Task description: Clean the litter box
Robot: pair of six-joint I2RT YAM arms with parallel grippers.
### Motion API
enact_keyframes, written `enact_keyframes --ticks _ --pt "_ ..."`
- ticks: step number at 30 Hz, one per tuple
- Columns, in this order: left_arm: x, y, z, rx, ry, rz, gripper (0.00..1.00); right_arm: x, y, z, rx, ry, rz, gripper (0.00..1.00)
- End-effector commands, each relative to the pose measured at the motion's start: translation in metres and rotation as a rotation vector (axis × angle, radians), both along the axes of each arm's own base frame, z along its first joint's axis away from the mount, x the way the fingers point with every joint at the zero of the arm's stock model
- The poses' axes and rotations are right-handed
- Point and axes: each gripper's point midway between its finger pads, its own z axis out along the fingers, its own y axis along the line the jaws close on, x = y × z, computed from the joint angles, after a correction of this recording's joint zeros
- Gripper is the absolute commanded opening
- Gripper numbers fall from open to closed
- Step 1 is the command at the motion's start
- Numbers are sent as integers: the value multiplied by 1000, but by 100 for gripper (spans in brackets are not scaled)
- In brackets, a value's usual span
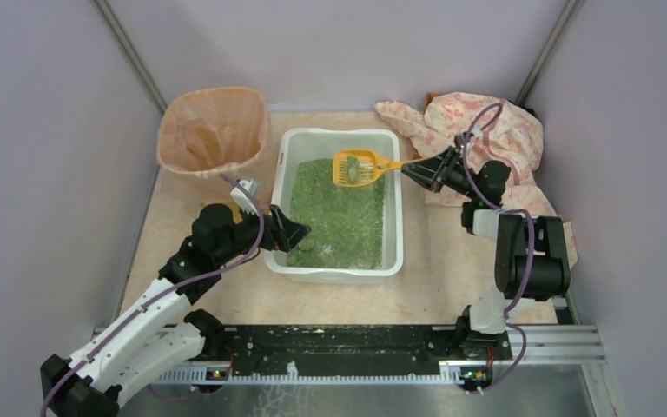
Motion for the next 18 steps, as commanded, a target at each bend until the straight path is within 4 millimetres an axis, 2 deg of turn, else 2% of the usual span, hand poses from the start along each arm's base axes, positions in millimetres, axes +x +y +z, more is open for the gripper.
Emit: enact_keyframes --ticks 1,2,3,5,6,8,12,16,18 --pt "4 -1 20 -25 -65 -1 99 -10 31 19 -52 -122 58 0" --pt "5 -2 19 -22 -64 -2 99 -13 39 18 -61 -125 80 0" --pt "5 -4 19 -24 -60 -9 99 -13 39 18 -69 -127 77 0" --pt "3 -9 24 -40 -46 -32 99 -7 24 16 -83 -121 37 0" --pt "2 -10 26 -47 -43 -36 99 -2 9 15 -85 -117 -4 0" --pt "1 -8 26 -50 -49 -30 99 -1 -2 16 -76 -117 -31 0" --pt "2 -2 18 -30 -59 -7 99 -8 13 12 -70 -112 17 0" --pt "1 -4 21 -41 -50 -15 99 -3 -4 12 -59 -105 -34 0" --pt "1 -4 21 -44 -52 -13 99 -5 8 14 -53 -110 -5 0"
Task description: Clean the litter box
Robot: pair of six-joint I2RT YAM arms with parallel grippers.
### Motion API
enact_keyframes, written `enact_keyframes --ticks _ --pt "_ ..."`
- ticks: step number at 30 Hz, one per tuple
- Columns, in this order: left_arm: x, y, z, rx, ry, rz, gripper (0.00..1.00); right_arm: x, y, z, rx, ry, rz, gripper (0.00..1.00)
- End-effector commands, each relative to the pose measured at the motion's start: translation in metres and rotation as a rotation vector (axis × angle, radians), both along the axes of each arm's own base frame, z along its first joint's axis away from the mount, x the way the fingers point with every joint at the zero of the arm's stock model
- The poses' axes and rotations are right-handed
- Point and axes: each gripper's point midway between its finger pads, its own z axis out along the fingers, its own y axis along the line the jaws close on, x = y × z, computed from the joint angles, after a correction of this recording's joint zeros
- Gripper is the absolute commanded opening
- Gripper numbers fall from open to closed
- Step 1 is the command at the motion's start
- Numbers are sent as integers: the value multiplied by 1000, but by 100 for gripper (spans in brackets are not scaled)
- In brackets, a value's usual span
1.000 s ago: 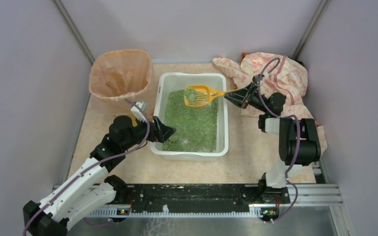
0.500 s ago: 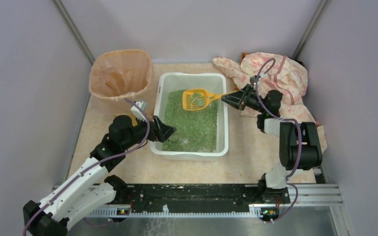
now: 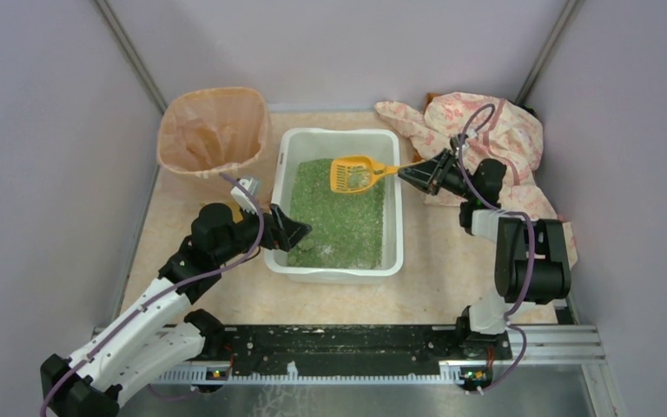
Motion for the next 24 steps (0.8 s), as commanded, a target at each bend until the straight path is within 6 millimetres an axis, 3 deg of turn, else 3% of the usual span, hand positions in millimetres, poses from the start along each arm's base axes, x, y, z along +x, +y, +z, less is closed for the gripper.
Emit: enact_keyframes --ticks 1,3,7,10,13,17,21,24 --pt "1 -2 14 -29 -43 -2 99 -8 11 26 0 -122 39 0" --pt "2 -2 12 -23 -40 -2 99 -8 11 27 -3 -123 39 0" --pt "-1 -2 16 -37 -32 -6 99 0 -18 24 3 -103 -48 0" --pt "0 -1 12 -35 -40 2 99 -10 3 30 21 -114 20 0" --pt "-1 -3 14 -37 -28 -13 99 -11 5 37 27 -123 14 0" --pt "-6 -6 19 -38 -44 -49 99 -6 5 59 23 -143 1 0" --pt "-7 -7 -1 10 6 -66 99 9 7 81 6 -129 -29 0" --pt "-12 -9 1 -34 2 -72 99 20 10 107 -1 -165 -39 0"
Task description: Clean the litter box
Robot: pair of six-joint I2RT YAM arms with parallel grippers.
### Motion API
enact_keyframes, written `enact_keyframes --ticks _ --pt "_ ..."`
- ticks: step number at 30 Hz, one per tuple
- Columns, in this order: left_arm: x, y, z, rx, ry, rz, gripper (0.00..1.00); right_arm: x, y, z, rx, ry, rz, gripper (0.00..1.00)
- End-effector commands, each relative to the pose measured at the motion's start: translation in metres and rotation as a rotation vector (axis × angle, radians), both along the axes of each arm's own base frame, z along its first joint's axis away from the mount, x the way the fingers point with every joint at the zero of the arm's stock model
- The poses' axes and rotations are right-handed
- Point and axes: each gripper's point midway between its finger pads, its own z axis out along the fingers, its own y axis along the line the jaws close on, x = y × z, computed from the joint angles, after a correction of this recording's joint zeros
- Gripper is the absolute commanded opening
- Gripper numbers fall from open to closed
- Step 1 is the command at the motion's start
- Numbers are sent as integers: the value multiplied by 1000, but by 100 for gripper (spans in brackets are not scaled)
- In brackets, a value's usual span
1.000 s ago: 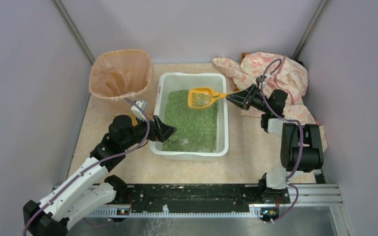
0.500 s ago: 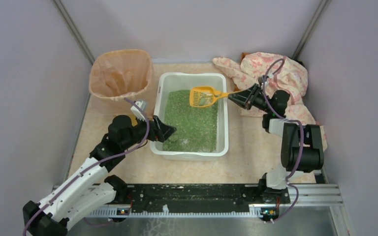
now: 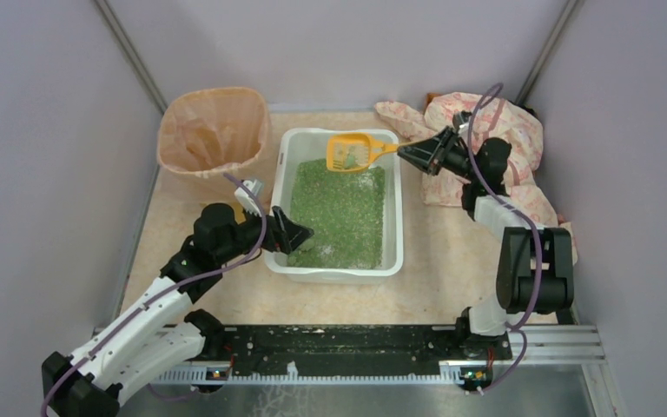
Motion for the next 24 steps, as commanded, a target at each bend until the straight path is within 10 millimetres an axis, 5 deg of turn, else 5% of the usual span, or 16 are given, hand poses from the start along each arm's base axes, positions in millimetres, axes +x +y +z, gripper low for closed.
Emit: enact_keyframes --ticks 1,8,16,24 --pt "-7 -3 8 -54 -26 -24 99 15 3 68 -15 -150 -42 0" --pt "-4 10 9 -17 -57 32 99 30 51 120 -20 -222 23 0" --pt "-10 11 13 -28 -45 19 99 37 136 165 -62 -291 151 0" --pt "-9 17 18 -11 -66 43 99 56 223 152 -317 -389 196 0"
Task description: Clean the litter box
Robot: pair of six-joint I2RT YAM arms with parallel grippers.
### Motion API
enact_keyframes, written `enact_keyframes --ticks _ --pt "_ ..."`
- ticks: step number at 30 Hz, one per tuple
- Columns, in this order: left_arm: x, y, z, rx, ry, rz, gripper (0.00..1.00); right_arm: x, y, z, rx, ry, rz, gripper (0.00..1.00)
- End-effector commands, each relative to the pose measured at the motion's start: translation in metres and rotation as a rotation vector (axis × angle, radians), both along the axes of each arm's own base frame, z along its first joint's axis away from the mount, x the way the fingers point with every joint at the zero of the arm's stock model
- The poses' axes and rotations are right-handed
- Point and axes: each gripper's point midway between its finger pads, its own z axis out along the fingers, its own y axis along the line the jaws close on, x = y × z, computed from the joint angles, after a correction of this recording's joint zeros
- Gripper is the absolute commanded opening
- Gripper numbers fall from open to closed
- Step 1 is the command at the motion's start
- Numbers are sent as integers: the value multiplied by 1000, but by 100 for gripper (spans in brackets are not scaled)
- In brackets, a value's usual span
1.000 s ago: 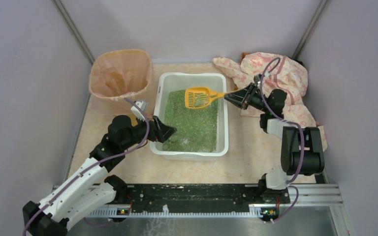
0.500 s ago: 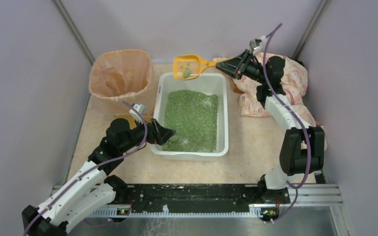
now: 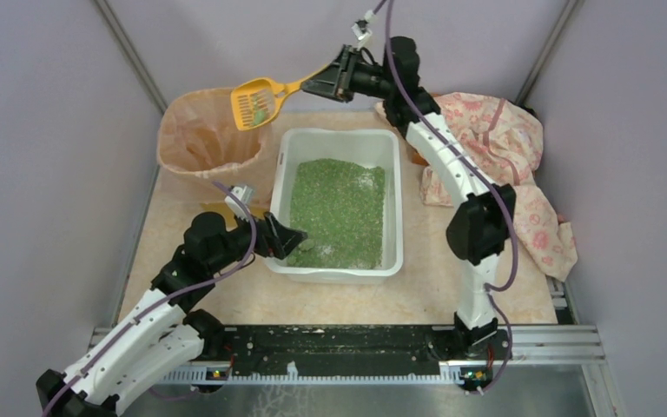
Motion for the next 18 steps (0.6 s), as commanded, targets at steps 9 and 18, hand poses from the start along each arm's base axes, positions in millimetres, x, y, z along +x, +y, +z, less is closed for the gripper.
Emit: enact_keyframes --ticks 9,18 --pt "1 7 5 12 -30 25 99 -19 66 8 -383 -476 -168 0" --pt "0 6 -2 -8 -22 30 99 -52 90 18 -589 -857 -308 0"
